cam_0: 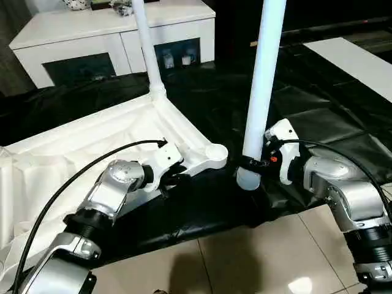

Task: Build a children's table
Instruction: Insert table leg to table base

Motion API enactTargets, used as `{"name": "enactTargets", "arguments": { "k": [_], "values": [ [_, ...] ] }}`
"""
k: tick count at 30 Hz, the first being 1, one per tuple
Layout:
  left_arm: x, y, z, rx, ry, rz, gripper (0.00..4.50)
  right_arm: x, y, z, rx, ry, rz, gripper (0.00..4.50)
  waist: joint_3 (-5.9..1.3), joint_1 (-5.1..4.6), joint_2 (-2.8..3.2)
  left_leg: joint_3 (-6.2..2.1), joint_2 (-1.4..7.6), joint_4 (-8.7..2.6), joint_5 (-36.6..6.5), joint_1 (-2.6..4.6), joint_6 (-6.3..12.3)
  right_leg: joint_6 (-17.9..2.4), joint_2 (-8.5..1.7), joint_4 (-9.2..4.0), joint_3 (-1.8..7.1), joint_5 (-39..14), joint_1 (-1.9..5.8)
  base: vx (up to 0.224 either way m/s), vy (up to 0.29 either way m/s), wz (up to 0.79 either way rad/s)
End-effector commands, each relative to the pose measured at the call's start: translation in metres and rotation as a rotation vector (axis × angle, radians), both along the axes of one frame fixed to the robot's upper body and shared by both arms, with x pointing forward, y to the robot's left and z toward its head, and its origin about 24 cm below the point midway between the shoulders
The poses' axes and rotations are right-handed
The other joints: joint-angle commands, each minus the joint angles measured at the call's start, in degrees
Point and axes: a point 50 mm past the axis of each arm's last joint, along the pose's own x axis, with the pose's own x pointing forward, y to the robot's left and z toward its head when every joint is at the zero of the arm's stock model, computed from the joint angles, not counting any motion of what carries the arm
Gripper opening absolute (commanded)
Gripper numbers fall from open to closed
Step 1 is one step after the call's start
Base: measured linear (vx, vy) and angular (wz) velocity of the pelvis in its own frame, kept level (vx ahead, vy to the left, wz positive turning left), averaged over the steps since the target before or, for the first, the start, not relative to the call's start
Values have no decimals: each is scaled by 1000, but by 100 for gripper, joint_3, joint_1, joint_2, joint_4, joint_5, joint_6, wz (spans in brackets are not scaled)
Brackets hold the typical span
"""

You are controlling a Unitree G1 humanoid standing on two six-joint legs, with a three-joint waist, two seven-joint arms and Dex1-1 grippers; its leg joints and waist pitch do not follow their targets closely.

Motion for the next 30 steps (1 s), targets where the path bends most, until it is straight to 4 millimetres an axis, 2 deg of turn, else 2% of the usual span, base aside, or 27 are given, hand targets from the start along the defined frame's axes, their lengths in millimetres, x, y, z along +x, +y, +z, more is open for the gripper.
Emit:
{"name": "enactTargets", "arguments": {
  "k": [1,7,11,12,14,15,16,17,18,19,21,24,30],
  "values": [
    [-2,5,-8,32,44,12,66,4,1,9,9,-32,8,183,-407,15,-119,-41,136,-429,-999,96,263,-1370,-238,-404,159,-892,282,0,0,0],
    [-4,3,-9,7,39,-20,23,9,-2,16,55,-59,-43,183,-412,14,-113,-42,135,-435,-1029,100,240,-1376,-242,-405,162,-923,277,0,0,0],
    [-22,-9,-12,-40,40,-174,1,17,-4,31,222,-47,-79,183,-426,-13,-117,-57,146,-442,-950,77,294,-1410,-251,-379,159,-754,304,0,0,0],
    [-30,-14,-13,-47,56,-225,1,17,-6,32,256,-18,-57,183,-429,-8,-124,-42,149,-432,-895,103,332,-1428,-242,-381,159,-707,284,0,0,0],
    [-34,-17,-14,-48,63,-249,0,17,-7,31,274,11,-28,183,-431,19,-112,-31,170,-430,-862,119,387,-1465,-253,-382,162,-721,276,0,0,0],
    [-35,-18,-14,-47,63,-254,0,16,-7,30,279,23,-15,183,-416,81,-117,-8,174,-428,-886,136,371,-1424,-238,-399,167,-870,254,0,0,0],
    [-36,-19,-13,-48,62,-256,0,16,-7,28,278,40,0,183,-424,103,-145,-2,173,-425,-862,142,370,-1415,-238,-397,170,-880,254,0,0,0],
    [-36,-19,-13,-48,62,-256,0,16,-7,28,278,40,0,183,-423,131,-129,-4,169,-428,-828,136,347,-1404,-236,-384,168,-897,249,0,0,0],
    [-36,-19,-13,-49,65,-257,0,15,-7,27,282,55,17,183,-419,132,-129,-4,167,-432,-832,131,327,-1392,-233,-384,166,-919,250,0,0,0],
    [-38,-20,-12,-50,66,-265,0,15,-4,24,298,91,48,183,-416,132,-186,3,165,-437,-865,129,301,-1361,-230,-394,170,-983,250,0,0,0],
    [-38,-20,-12,-50,64,-265,0,16,-2,23,302,101,56,183,-418,135,-158,-3,166,-438,-860,123,291,-1346,-242,-386,172,-1030,253,0,0,0],
    [-38,-19,-11,-45,56,-256,0,19,2,19,309,137,74,183,-427,135,-186,5,160,-430,-817,122,289,-1333,-248,-385,178,-1061,247,0,0,0],
    [-37,-16,-9,-36,56,-254,0,32,8,7,287,151,40,183,-429,129,-173,11,157,-421,-750,116,296,-1361,-243,-376,171,-1004,231,0,0,0]
  ]
}}
